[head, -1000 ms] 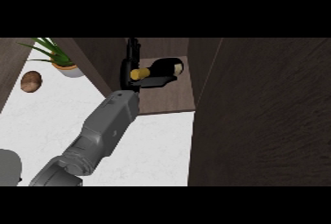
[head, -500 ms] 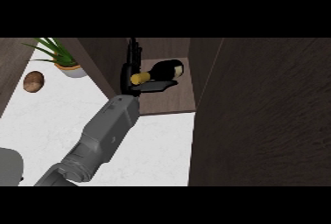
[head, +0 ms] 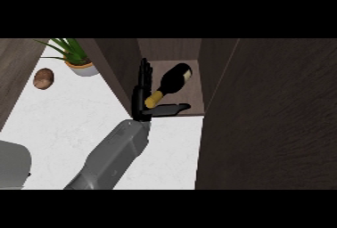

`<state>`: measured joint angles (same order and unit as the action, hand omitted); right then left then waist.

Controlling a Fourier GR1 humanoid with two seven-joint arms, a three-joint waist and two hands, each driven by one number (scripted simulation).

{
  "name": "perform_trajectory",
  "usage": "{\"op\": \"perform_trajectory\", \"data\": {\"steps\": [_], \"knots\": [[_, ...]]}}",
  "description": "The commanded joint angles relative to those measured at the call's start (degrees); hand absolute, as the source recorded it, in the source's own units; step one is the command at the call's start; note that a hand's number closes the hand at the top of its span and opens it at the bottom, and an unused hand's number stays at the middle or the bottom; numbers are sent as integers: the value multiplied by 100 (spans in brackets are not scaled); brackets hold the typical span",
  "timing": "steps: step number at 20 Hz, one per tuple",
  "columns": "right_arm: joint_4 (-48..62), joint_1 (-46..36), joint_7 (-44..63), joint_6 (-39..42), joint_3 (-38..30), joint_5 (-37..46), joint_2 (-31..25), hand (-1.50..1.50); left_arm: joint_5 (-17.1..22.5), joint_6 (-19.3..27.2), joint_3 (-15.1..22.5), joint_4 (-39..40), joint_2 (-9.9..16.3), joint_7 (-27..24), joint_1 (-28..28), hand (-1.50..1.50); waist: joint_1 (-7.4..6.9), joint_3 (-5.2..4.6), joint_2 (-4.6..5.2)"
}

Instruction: Pick up the wine, place it into the cabinet and close the cabinet

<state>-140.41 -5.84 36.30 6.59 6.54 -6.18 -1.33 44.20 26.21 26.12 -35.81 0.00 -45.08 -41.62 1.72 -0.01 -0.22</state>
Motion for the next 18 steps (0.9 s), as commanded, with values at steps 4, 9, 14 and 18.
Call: {"op": "perform_trajectory", "data": {"steps": [4, 9, 14, 18], "knots": [[-230, 344, -206, -6, -29, 1, 57, -150, 115, 1498, 1277, -1966, 0, 314, 873, -150, -126, 3, 2], [-307, 431, -198, 46, -176, -50, -51, -150, -684, 1903, 1497, -3360, 30, 859, 1600, -150, -210, 6, -15], [-629, 365, 141, -54, 87, 120, -43, -150, -978, 2087, 1751, -4527, 291, 855, 2598, -150, -209, 2, -11], [-467, 472, -49, 156, -542, -551, -201, -150, -1332, 2336, 1777, -5128, 591, 1260, 2875, -150, -180, 5, 5]]}}
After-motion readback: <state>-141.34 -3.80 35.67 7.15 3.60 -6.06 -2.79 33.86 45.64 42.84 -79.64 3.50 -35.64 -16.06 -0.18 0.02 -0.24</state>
